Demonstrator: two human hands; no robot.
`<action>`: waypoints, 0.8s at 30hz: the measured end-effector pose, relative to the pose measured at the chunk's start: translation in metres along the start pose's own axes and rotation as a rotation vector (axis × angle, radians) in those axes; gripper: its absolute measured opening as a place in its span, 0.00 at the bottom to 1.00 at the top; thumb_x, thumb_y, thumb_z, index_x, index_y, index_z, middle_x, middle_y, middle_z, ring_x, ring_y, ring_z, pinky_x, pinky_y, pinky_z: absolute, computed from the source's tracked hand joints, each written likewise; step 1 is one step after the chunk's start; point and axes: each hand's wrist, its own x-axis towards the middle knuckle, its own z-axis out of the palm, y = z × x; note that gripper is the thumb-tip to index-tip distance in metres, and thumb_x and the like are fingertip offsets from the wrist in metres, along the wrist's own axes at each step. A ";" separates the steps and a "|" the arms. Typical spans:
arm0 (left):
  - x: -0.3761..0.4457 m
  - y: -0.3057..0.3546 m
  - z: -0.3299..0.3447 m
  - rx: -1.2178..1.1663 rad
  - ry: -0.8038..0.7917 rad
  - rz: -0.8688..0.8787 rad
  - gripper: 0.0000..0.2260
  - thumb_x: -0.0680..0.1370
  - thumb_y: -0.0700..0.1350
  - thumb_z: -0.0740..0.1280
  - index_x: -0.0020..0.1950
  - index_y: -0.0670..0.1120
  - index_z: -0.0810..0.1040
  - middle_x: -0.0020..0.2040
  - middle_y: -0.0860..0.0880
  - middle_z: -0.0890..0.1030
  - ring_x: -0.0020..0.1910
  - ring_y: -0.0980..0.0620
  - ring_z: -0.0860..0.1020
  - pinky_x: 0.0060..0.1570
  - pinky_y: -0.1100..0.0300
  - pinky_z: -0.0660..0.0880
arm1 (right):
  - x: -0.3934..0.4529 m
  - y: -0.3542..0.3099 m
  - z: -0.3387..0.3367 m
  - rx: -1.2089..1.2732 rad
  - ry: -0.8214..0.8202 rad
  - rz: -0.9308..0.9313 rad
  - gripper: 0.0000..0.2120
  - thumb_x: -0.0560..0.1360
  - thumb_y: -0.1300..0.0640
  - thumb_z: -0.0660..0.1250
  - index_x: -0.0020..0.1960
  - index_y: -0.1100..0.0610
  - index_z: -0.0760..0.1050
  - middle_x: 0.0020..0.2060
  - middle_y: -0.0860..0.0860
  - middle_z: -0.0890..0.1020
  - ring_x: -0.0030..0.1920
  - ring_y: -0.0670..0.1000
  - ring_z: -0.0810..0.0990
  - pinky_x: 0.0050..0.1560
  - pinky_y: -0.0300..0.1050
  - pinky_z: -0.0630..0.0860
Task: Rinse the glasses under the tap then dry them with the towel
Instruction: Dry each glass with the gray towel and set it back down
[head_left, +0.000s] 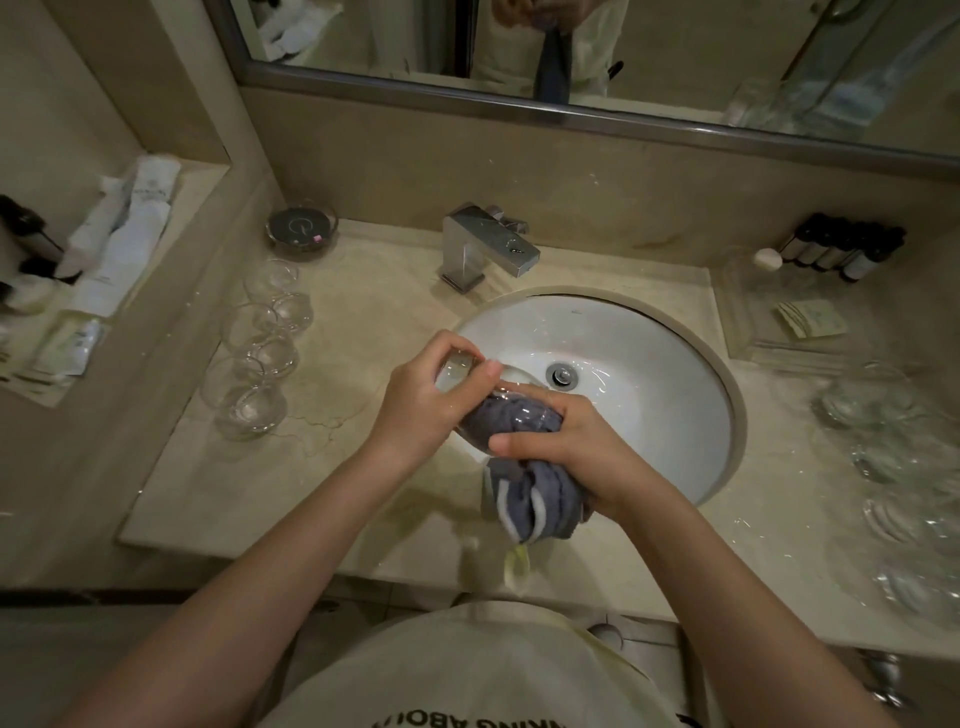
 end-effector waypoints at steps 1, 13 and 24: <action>-0.002 -0.003 -0.002 0.045 0.010 0.098 0.14 0.69 0.62 0.66 0.44 0.54 0.75 0.39 0.60 0.79 0.35 0.59 0.77 0.35 0.63 0.73 | 0.001 0.002 0.000 0.137 -0.040 0.045 0.18 0.67 0.70 0.73 0.53 0.55 0.80 0.43 0.52 0.86 0.44 0.48 0.84 0.47 0.39 0.80; 0.007 0.022 -0.007 0.014 -0.096 -0.422 0.16 0.76 0.59 0.67 0.43 0.46 0.76 0.32 0.50 0.78 0.20 0.55 0.73 0.21 0.64 0.67 | 0.002 0.011 0.005 -0.333 0.130 -0.196 0.29 0.66 0.64 0.79 0.61 0.43 0.76 0.49 0.41 0.85 0.54 0.45 0.83 0.61 0.45 0.78; 0.011 0.046 -0.005 0.009 -0.100 -0.177 0.22 0.67 0.62 0.71 0.47 0.44 0.74 0.37 0.52 0.76 0.27 0.59 0.70 0.27 0.63 0.63 | 0.000 0.018 0.009 -0.617 0.377 -0.468 0.35 0.65 0.62 0.78 0.64 0.36 0.73 0.51 0.35 0.80 0.49 0.33 0.78 0.52 0.24 0.70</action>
